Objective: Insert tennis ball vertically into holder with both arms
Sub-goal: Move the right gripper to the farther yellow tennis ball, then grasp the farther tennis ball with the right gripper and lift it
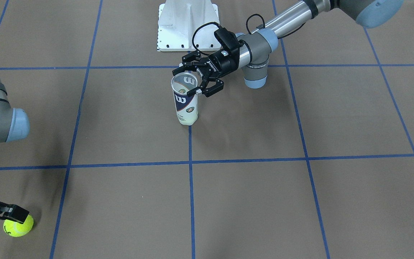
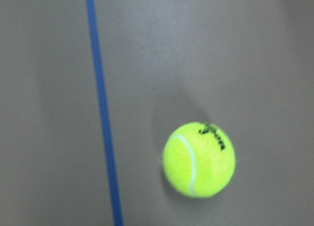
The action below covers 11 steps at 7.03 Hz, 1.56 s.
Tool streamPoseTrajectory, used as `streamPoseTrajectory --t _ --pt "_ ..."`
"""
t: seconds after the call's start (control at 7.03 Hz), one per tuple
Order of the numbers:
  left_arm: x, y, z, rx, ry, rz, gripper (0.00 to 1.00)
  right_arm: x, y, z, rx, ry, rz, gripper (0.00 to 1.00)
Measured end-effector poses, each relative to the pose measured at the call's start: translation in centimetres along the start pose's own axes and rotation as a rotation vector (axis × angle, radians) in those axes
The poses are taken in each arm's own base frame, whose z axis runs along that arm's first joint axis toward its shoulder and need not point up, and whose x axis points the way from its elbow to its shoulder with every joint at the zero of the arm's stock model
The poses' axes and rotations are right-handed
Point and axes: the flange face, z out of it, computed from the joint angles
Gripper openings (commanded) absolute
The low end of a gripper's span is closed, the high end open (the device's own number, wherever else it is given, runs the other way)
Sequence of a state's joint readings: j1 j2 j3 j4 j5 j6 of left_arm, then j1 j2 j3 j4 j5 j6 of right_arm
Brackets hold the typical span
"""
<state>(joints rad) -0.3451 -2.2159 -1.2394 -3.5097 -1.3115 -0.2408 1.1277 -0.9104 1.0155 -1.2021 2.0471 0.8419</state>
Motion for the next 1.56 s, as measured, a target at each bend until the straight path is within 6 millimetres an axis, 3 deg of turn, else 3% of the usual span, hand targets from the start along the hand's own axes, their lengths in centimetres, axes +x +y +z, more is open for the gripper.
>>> streamPoseTrajectory --t 0.57,0.71,0.85,1.0,1.28,1.42,1.56 --pt "0.0 0.0 0.0 0.0 0.0 -0.001 0.87 -0.3 0.7 3.7 0.039 0.013 -0.036 0.95" --pt "0.0 0.0 0.0 -0.001 0.0 -0.001 0.87 -0.6 1.1 4.2 0.047 0.016 -0.042 0.83" --pt "0.0 0.0 0.0 -0.001 0.0 -0.001 0.87 -0.8 1.2 4.4 0.05 0.018 -0.041 0.54" --pt "0.0 0.0 0.0 -0.001 0.0 -0.001 0.87 -0.8 1.3 4.6 0.05 0.019 -0.04 0.01" --pt "0.0 0.0 0.0 -0.001 0.0 -0.001 0.87 -1.2 1.3 4.2 0.054 0.012 -0.035 0.0" --pt "0.0 0.0 0.0 -0.001 0.0 -0.001 0.87 -2.0 1.1 2.7 0.064 -0.006 -0.027 0.0" --pt "0.0 0.0 0.0 -0.001 0.0 -0.001 0.87 -3.9 1.4 -0.8 0.065 -0.023 -0.01 0.0"
